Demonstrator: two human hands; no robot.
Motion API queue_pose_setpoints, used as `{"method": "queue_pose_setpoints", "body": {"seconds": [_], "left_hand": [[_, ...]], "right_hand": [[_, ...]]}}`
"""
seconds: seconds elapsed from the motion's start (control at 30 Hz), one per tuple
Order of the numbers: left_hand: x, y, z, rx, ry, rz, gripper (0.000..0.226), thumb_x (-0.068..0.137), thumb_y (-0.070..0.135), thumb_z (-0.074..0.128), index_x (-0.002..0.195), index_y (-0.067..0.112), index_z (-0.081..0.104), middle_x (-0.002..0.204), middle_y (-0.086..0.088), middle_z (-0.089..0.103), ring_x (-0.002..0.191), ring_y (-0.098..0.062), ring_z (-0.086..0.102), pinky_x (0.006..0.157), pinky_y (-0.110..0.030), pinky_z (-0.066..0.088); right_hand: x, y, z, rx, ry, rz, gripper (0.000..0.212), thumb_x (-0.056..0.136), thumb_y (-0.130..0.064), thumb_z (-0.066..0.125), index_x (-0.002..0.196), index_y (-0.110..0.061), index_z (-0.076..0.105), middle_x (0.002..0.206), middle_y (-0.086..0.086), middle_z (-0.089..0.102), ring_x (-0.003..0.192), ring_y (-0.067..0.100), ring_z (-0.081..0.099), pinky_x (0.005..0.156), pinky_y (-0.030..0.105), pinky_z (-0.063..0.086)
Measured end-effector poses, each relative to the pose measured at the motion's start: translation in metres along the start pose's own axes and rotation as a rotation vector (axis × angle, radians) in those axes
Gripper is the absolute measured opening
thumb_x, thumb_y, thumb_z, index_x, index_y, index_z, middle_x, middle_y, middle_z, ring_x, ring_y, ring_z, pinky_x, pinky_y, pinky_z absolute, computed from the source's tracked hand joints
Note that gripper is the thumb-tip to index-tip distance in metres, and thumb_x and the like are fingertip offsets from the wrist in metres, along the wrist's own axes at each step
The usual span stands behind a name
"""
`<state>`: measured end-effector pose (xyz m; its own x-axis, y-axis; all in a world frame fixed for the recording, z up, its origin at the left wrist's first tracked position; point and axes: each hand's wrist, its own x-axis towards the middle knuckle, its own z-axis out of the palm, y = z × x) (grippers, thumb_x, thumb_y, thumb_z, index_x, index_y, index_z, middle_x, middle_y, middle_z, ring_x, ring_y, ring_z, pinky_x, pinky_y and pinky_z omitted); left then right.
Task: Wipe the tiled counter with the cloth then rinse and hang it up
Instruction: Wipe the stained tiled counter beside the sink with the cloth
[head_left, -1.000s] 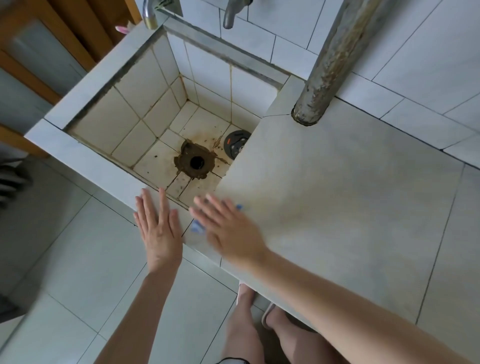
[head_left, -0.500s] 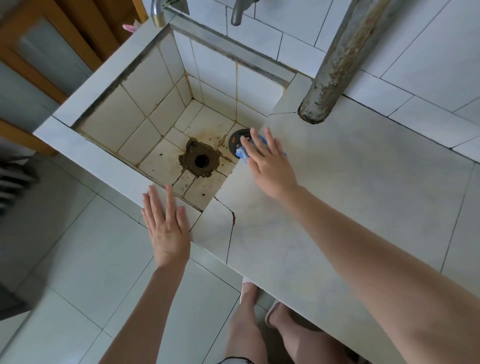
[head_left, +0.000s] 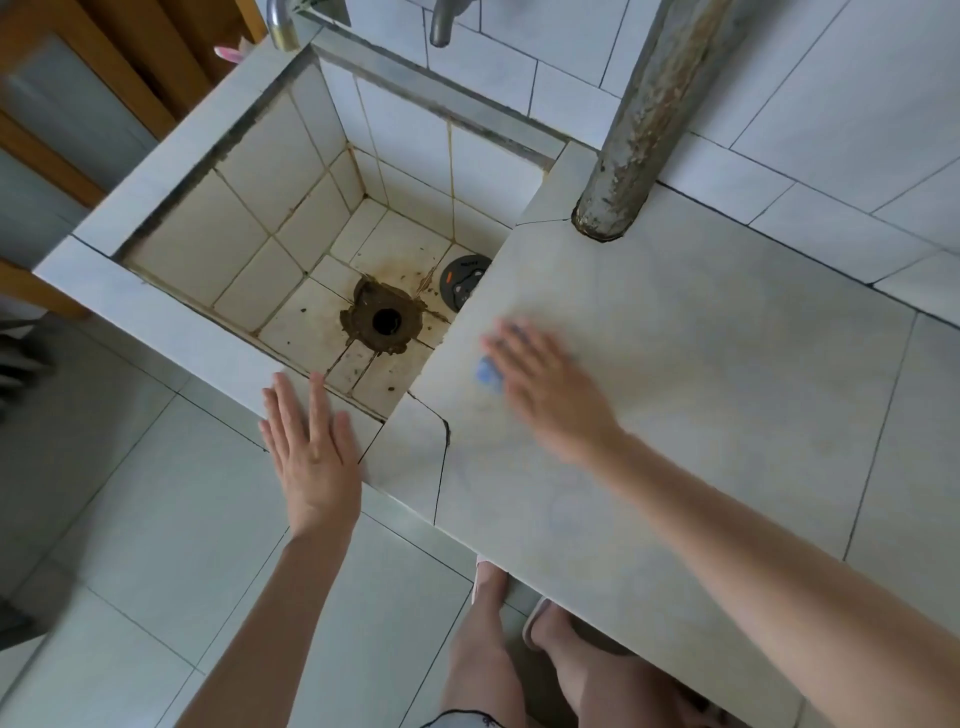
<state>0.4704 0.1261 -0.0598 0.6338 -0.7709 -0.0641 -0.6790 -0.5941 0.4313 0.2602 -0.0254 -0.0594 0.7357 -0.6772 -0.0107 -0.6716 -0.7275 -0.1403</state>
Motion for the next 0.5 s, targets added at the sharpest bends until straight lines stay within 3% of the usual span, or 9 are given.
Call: {"method": "queue_pose_setpoints", "body": {"seconds": [0.1,0.2,0.27,0.4,0.5], "left_hand": [[-0.002,0.006,-0.001,-0.004,-0.031,-0.014,0.053,0.102,0.036,0.017,0.151,0.019,0.007,0.158,-0.006,-0.01,0.144,-0.019,-0.018,0.118,-0.037,-0.01],[-0.008,0.015,0.002,-0.014,-0.042,-0.017,0.057,0.102,0.037,0.017,0.151,0.014,0.0,0.157,-0.007,-0.014,0.143,-0.018,-0.021,0.117,-0.037,-0.011],[-0.01,0.016,0.004,-0.008,-0.034,-0.022,0.058,0.101,0.037,0.017,0.15,0.011,-0.001,0.157,-0.008,-0.014,0.143,-0.019,-0.02,0.117,-0.037,-0.011],[-0.008,0.015,0.007,0.005,-0.021,-0.025,0.06,0.1,0.037,0.02,0.15,0.007,0.004,0.158,-0.012,-0.008,0.145,-0.024,-0.015,0.118,-0.038,-0.009],[-0.008,0.015,0.007,0.013,-0.035,-0.032,0.059,0.101,0.034,0.021,0.15,0.008,0.003,0.158,-0.011,-0.009,0.144,-0.022,-0.016,0.118,-0.039,-0.008]], "right_hand": [[0.007,0.049,-0.007,0.02,0.014,0.291,0.055,0.097,-0.031,0.011,0.147,-0.017,0.027,0.154,0.005,0.027,0.142,0.028,0.024,0.113,0.034,0.011],[0.003,0.034,-0.004,-0.01,0.072,0.339,0.053,0.096,-0.026,0.017,0.145,-0.014,0.034,0.151,0.008,0.033,0.139,0.031,0.031,0.111,0.042,0.029],[-0.008,-0.007,0.008,-0.011,0.086,0.188,0.05,0.097,-0.024,0.018,0.142,-0.013,0.037,0.147,0.009,0.04,0.135,0.033,0.037,0.107,0.043,0.034],[-0.069,-0.094,0.014,0.088,-0.006,-0.185,0.05,0.098,-0.026,0.028,0.147,-0.021,0.027,0.154,0.0,0.027,0.144,0.024,0.019,0.117,0.036,0.011],[-0.093,-0.094,0.009,0.122,-0.061,-0.316,0.05,0.099,-0.026,0.029,0.149,-0.025,0.019,0.156,-0.003,0.023,0.145,0.02,0.017,0.118,0.037,0.012]]}}
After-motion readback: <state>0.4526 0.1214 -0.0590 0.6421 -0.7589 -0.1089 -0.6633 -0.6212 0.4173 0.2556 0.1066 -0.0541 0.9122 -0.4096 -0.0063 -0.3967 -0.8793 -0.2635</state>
